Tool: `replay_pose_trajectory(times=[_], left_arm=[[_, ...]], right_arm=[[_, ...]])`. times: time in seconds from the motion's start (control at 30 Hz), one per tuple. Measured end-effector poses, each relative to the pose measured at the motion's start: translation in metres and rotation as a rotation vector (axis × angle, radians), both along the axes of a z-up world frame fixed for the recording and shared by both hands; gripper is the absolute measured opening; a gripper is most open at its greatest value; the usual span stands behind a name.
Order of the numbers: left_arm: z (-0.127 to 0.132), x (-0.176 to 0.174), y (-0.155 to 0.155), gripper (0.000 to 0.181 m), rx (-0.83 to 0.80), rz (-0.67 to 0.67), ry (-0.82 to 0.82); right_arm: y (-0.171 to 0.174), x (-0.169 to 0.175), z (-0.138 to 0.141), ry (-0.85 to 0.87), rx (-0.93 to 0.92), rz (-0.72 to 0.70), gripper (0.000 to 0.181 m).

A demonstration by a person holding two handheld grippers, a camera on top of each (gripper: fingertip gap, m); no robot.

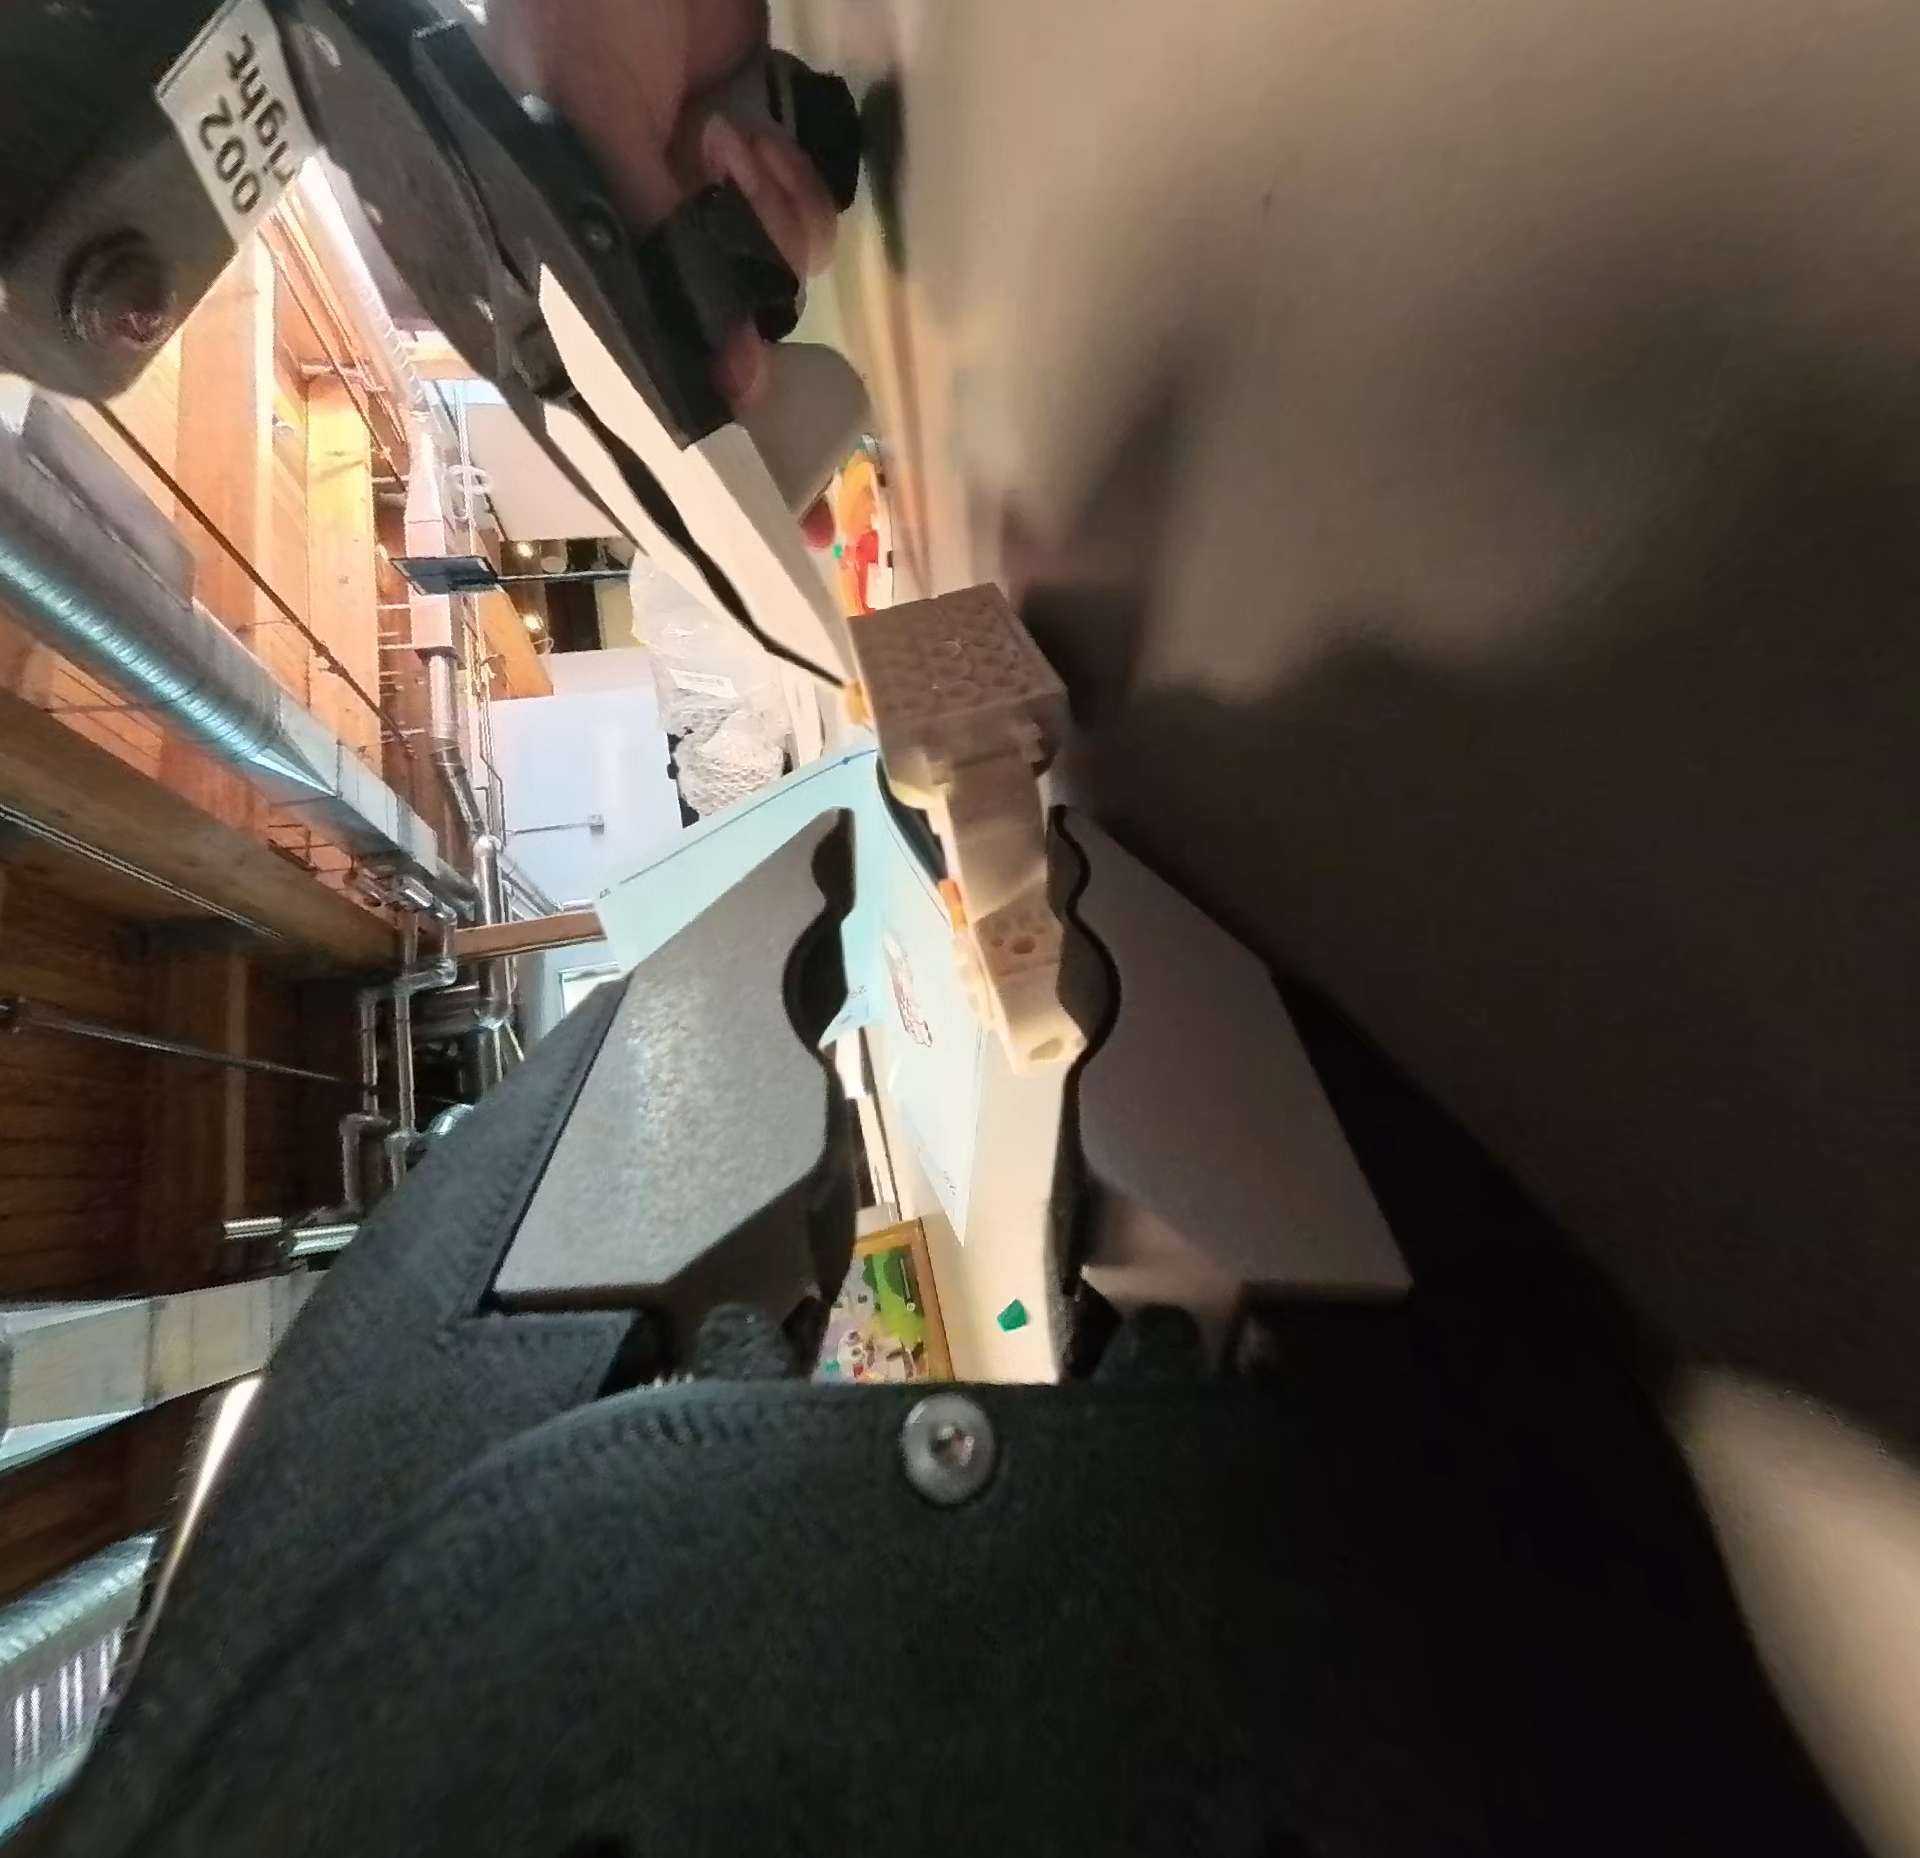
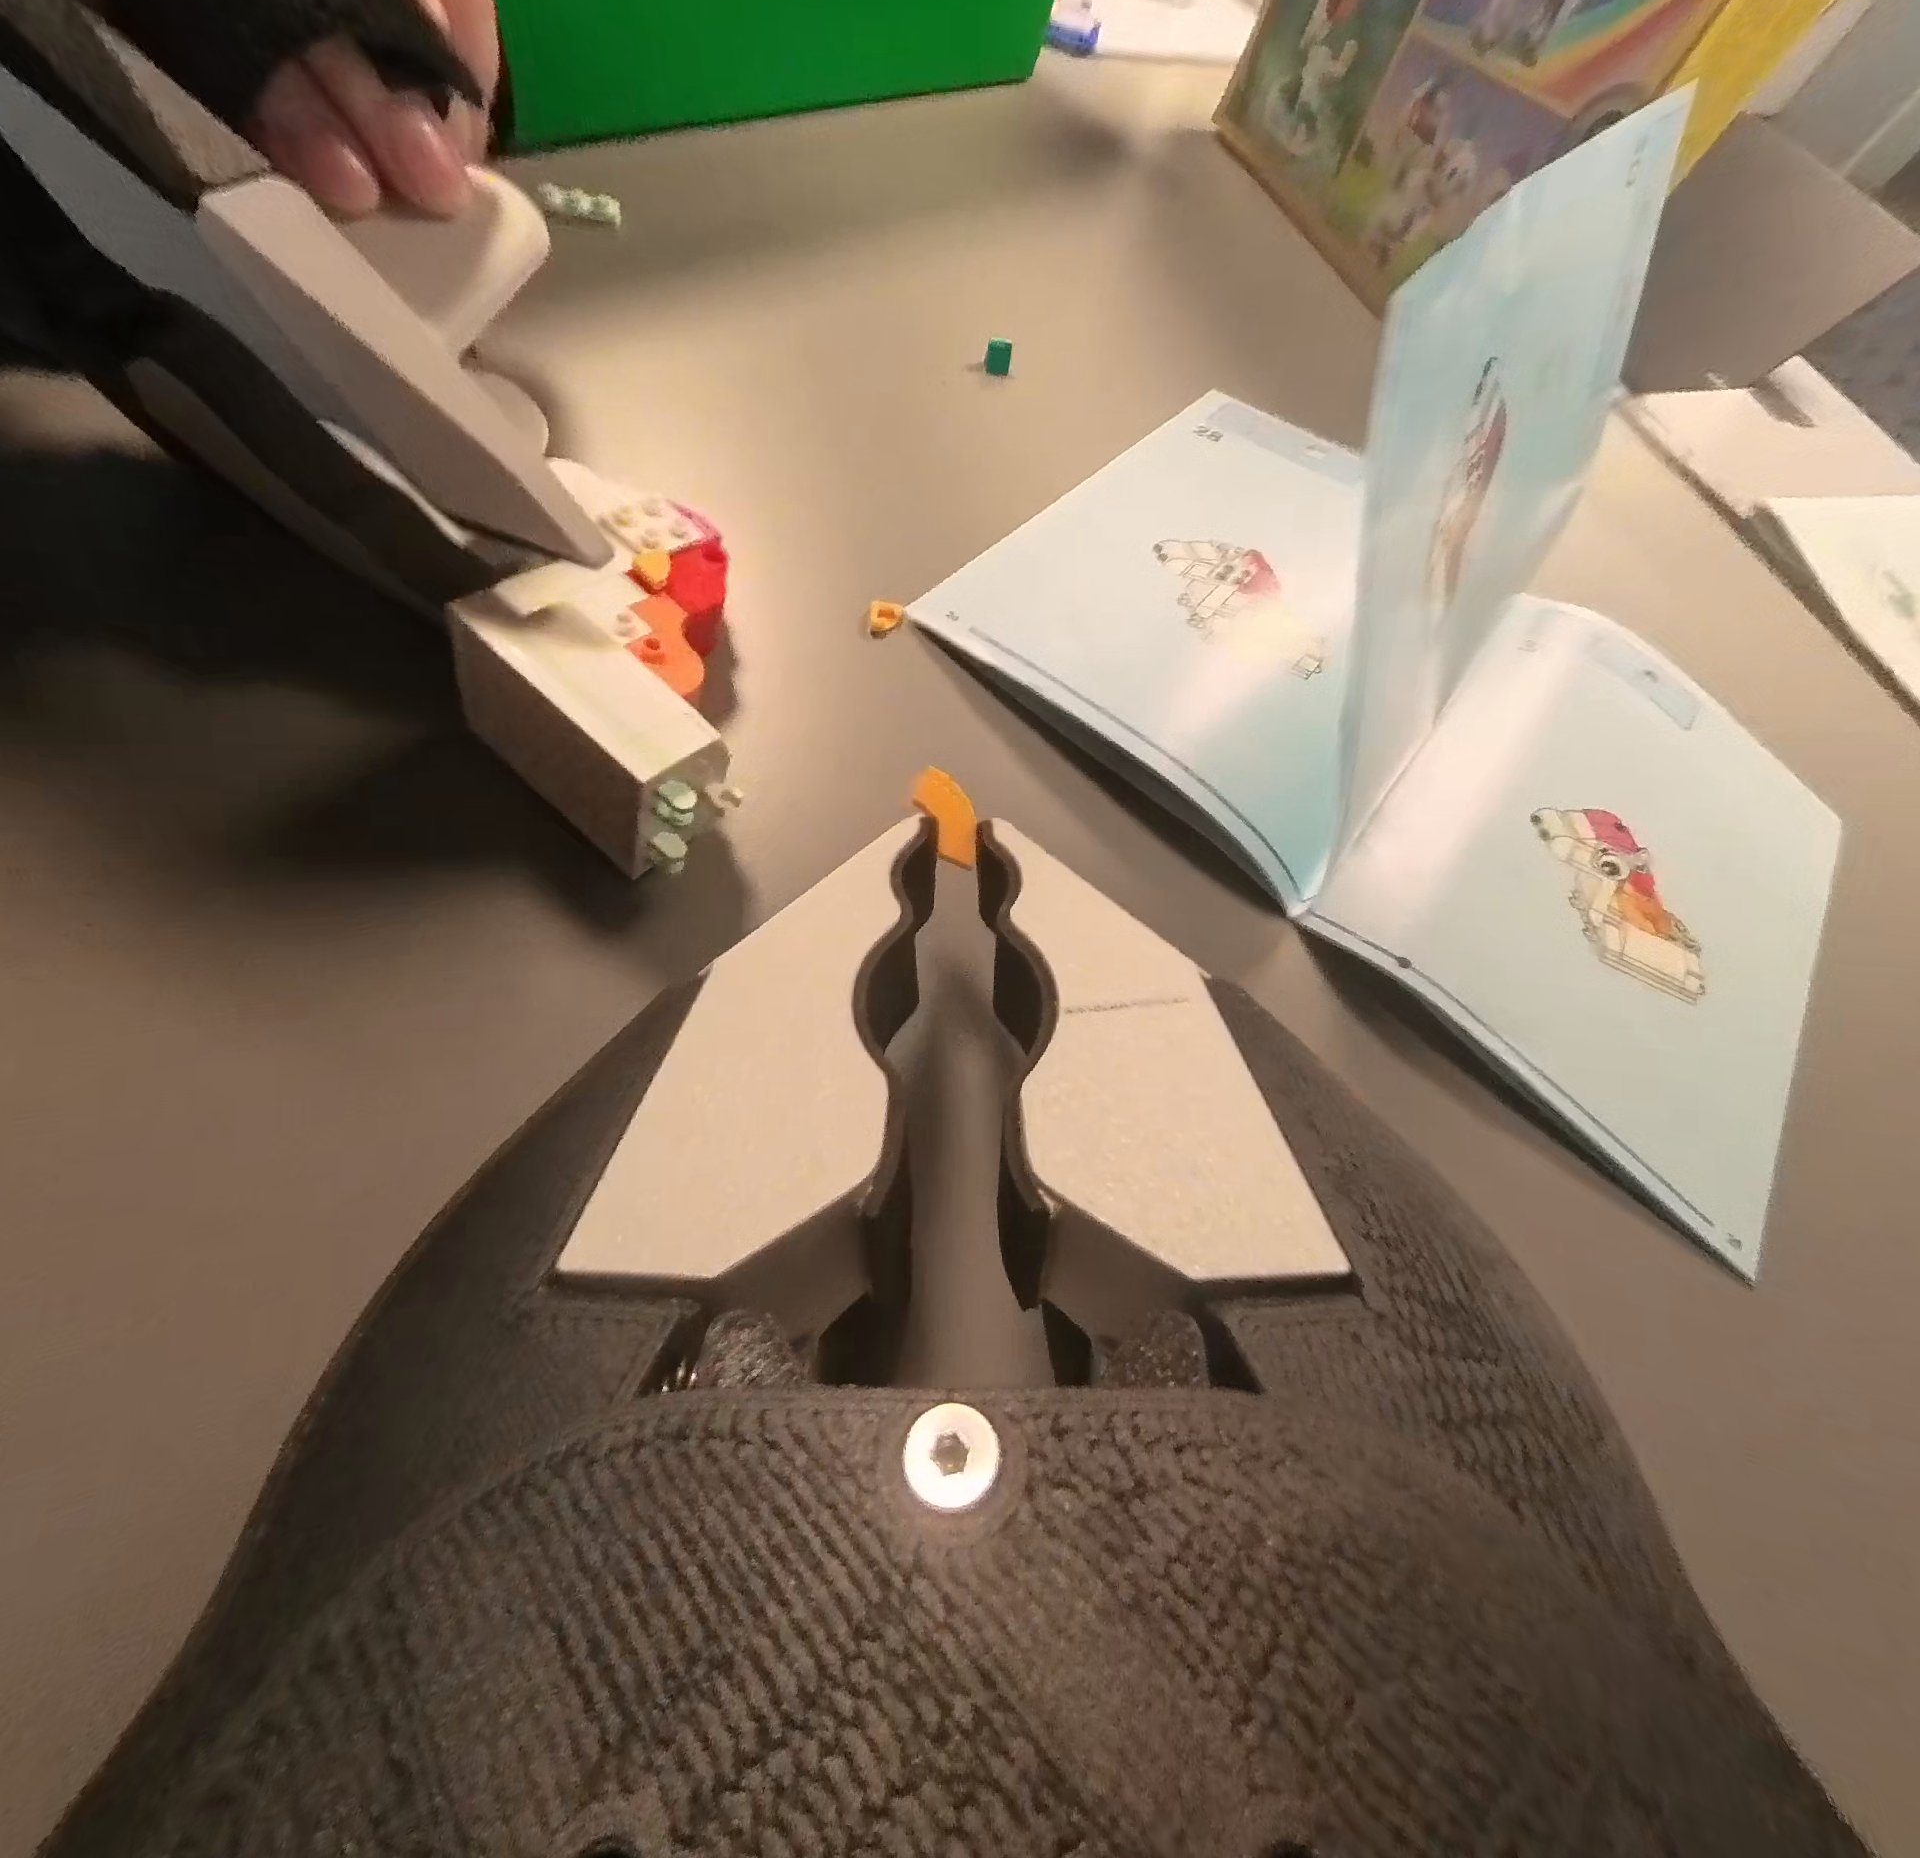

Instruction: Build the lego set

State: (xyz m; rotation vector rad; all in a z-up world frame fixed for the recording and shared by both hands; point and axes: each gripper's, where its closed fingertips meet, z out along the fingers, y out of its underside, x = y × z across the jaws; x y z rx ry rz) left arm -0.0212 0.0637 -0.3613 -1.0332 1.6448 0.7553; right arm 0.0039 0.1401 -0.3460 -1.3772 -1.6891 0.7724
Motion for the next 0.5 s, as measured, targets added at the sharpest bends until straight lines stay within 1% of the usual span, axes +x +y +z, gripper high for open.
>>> replay_pose_trajectory(times=[0.03,0.13,0.2,0.27,0.33,0.4,0.5], left_arm=[[0.000,0.000,-0.001,0.037,-0.003,-0.005,-0.004],[0.001,0.000,-0.002,0.038,-0.005,-0.015,-0.001],[0.000,0.000,-0.004,0.037,-0.010,-0.027,0.000],[0.000,0.001,-0.006,0.037,-0.011,-0.037,0.001],[0.002,0.000,-0.006,0.038,0.012,-0.038,0.006],[0.002,-0.001,-0.006,0.034,0.032,-0.041,0.026],[0.000,-0.004,-0.007,0.025,0.026,-0.041,0.041]], right_arm=[[0.005,-0.001,0.007,0.038,0.014,-0.020,0.006],[0.043,-0.001,0.046,0.200,0.094,-0.183,0.005],[0.070,-0.004,0.060,0.247,0.064,-0.272,0.005],[0.089,-0.015,0.055,0.207,-0.009,-0.305,0.005],[0.098,-0.033,0.045,0.160,-0.033,-0.297,0.006],[0.093,-0.050,0.030,0.080,-0.037,-0.252,0.006],[0.081,-0.067,0.011,-0.029,0.029,-0.193,0.006]])
